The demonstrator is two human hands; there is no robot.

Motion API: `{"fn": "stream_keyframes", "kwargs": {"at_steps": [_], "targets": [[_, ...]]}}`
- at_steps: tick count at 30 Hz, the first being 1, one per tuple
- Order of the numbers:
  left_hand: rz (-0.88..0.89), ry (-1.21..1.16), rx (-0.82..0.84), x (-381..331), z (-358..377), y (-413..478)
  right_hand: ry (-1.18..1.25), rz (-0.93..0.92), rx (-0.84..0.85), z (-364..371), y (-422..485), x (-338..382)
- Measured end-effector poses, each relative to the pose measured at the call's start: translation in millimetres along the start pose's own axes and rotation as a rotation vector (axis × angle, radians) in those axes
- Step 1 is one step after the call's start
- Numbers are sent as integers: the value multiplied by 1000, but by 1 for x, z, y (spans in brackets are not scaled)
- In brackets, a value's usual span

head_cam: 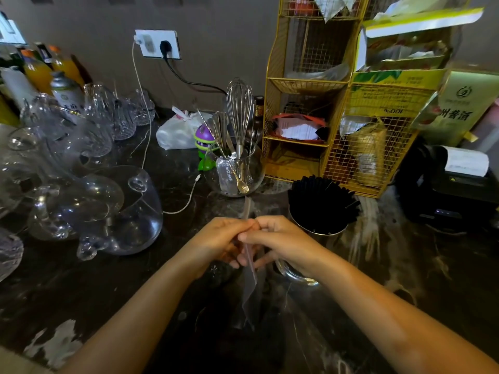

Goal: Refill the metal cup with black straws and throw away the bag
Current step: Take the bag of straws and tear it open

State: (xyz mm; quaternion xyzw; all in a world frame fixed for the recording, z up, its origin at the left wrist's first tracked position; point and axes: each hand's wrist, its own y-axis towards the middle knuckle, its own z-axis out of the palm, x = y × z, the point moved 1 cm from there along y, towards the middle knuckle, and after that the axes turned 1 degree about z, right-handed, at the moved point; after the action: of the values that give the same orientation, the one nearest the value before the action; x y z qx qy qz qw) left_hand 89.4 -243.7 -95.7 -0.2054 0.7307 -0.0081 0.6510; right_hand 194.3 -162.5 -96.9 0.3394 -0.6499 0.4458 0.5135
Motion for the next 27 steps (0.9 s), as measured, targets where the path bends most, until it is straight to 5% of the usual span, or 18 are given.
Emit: {"fn": "stream_keyframes", "kwargs": {"at_steps": [12,27], "targets": [[41,80,141,-8,-12,-7,25,5,-14,-3,-5,-4],[149,49,-16,4,0,0,-146,-10,-4,2,-10,0]]}}
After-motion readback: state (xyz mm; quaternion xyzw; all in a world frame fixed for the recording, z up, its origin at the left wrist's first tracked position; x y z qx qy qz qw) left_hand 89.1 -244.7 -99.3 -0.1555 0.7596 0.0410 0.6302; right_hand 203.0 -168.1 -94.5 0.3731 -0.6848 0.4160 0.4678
